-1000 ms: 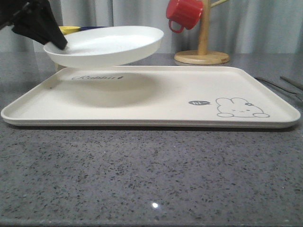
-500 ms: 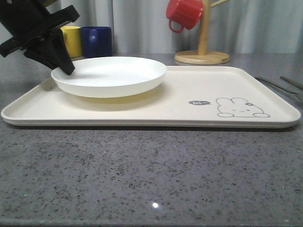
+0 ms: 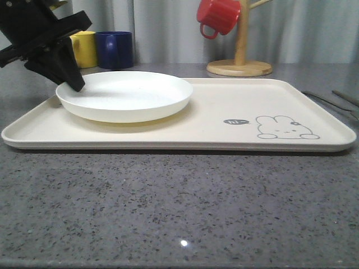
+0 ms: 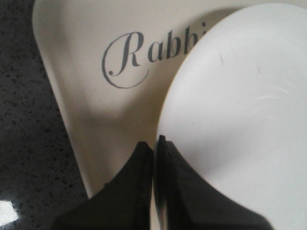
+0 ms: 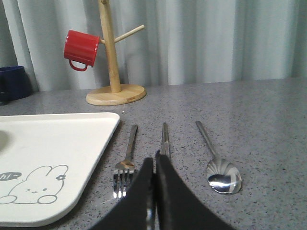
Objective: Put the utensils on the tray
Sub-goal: 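Lift the white plate and carry it onto the tray near the 'Rabbit' text, then open the left gripper to release the plate and withdraw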
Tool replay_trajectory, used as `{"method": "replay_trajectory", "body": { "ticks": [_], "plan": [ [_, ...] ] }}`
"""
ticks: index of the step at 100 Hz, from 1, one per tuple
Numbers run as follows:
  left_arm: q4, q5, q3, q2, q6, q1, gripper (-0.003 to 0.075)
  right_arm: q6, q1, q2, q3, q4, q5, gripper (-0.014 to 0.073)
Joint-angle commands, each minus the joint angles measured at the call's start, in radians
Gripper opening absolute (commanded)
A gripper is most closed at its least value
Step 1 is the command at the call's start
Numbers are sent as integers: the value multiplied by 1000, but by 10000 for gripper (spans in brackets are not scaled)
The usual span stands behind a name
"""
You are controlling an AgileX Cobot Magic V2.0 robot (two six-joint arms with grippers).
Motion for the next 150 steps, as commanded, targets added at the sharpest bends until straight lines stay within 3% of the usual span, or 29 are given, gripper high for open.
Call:
{"method": "replay_trajectory", "body": {
  "ticks": [1, 9, 32, 62, 99, 116, 150],
  "plan": [
    [-34, -17, -32, -48, -9, -7, -13, -8, 0, -22, -18, -2, -83, -68],
    [-34, -17, -32, -48, -9, -7, 16, -8, 0, -22, -18, -2, -83, -68],
    [-34, -17, -32, -48, -9, -7, 214, -8, 0, -22, -18, -2, -83, -68],
    [-34, -64, -32, -83, -9, -6, 221, -8, 0, -22, -18, -2, -83, -68],
    [-14, -180, -1, -305, -9, 45, 221, -8, 0, -22, -18, -2, -83, -68],
    [43, -324, 147, -455, -9, 53, 221, -8, 0, -22, -18, -2, -83, -68],
    [86, -699, 623, -866, 1, 53, 221, -8, 0, -22, -18, -2, -83, -68]
  ]
}}
